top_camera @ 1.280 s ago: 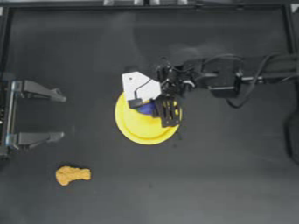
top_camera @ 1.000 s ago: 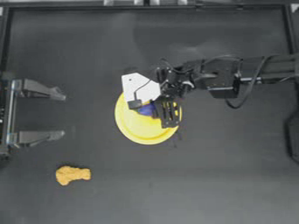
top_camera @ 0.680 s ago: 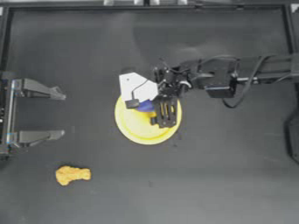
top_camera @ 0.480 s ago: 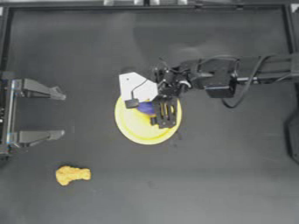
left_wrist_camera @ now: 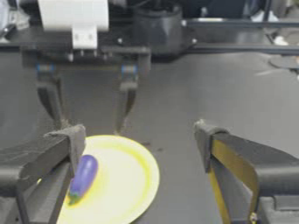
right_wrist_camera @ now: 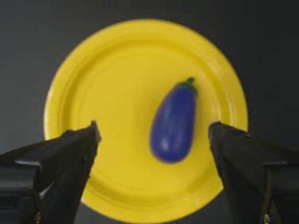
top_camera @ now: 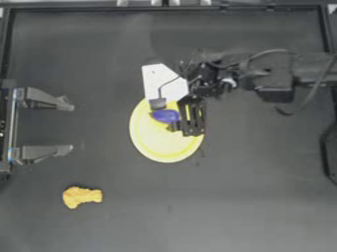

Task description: Put purple eggplant on plate

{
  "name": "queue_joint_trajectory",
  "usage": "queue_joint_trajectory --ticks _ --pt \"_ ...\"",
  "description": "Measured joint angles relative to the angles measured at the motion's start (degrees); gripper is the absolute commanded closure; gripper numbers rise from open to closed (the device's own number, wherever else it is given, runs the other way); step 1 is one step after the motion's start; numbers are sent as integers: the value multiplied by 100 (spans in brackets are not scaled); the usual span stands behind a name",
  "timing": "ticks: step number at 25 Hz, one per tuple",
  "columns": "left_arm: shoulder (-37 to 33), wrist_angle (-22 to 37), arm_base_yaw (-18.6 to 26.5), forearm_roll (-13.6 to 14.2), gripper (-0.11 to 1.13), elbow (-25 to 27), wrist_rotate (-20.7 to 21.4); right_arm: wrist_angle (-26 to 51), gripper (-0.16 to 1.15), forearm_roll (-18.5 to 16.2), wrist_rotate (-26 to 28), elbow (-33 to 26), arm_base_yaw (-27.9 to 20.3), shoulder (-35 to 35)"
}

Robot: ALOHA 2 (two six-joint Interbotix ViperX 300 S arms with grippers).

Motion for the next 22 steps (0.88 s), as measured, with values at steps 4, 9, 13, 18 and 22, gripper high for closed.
queue_joint_trajectory --ticks 4,9,13,18,22 --pt "-18 0 9 0 -1 0 -9 -185 -3 149 35 343 0 -563" --pt "-53 9 9 0 -1 0 0 -809 -3 580 -26 1046 35 -1371" --pt "-88 9 9 0 -1 0 9 -1415 -3 826 -18 1740 141 -1951" --pt "-97 9 9 9 -1 0 26 -2355 -2 1143 -9 2505 387 -2716" --pt "-97 18 9 9 -1 0 35 -2909 -2 1195 0 2909 606 -3094"
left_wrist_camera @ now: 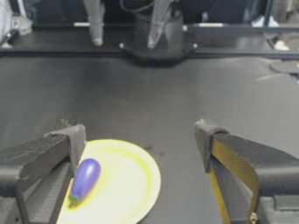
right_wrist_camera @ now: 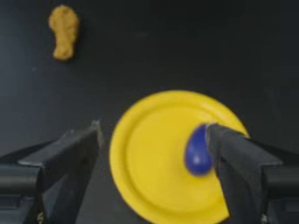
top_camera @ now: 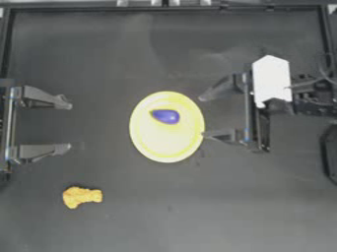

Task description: Put purple eggplant on plate

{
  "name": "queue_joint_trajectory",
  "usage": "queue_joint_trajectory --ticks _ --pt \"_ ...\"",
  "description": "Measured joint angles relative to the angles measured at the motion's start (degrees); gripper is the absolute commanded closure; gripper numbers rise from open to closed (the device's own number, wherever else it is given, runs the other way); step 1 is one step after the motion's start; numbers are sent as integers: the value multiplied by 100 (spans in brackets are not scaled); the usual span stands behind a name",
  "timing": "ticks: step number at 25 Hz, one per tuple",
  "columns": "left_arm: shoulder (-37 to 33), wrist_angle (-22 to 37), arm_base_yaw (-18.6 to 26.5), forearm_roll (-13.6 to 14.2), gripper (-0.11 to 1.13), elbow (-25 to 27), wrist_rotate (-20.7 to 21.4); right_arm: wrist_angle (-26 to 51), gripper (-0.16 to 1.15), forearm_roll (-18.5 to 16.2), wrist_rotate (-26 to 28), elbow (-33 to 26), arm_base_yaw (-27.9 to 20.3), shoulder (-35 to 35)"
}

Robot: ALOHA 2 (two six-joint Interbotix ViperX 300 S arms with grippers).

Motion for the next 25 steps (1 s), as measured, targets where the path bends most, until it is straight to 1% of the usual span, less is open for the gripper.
queue_joint_trajectory --ticks 6,13,19,25 --pt "-9 0 0 -9 -1 0 0 -809 -2 158 18 571 325 -448" --pt "0 70 0 0 -1 0 9 -1529 -2 299 26 1125 598 -800" --pt "-9 70 0 0 -1 0 9 -1846 -2 352 35 1415 773 -976" --pt "0 88 0 9 -1 0 18 -1934 -2 404 62 1635 861 -1160"
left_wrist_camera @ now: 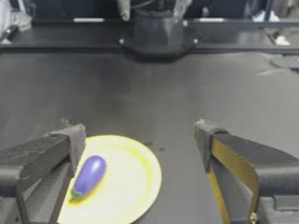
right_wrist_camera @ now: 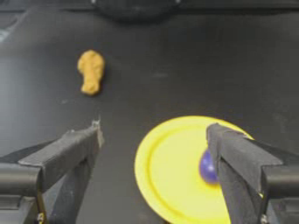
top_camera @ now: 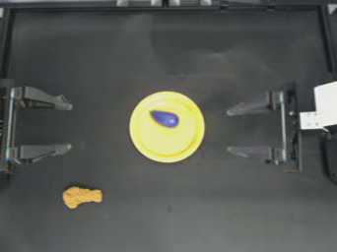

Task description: Put purple eggplant on plate

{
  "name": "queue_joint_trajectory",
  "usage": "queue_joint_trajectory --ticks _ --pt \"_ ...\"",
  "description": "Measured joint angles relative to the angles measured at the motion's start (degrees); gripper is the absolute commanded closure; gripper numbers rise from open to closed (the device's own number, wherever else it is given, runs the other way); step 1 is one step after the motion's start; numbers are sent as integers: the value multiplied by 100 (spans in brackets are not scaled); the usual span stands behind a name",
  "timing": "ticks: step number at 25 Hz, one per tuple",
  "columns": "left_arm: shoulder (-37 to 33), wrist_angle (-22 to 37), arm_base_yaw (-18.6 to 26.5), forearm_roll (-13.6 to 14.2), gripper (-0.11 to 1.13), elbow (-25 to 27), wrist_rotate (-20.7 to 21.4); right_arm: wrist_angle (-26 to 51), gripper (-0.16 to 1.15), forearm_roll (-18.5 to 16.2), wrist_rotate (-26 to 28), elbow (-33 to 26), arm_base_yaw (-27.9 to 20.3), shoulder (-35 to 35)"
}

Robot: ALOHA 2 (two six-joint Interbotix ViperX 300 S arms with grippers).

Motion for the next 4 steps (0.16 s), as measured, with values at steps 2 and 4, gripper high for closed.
queue_joint_trajectory --ticks 2,4 --pt "0 0 0 0 -1 0 0 -26 -2 0 0 105 0 -70" --pt "-9 0 0 9 -1 0 0 -88 -2 9 0 202 0 -185"
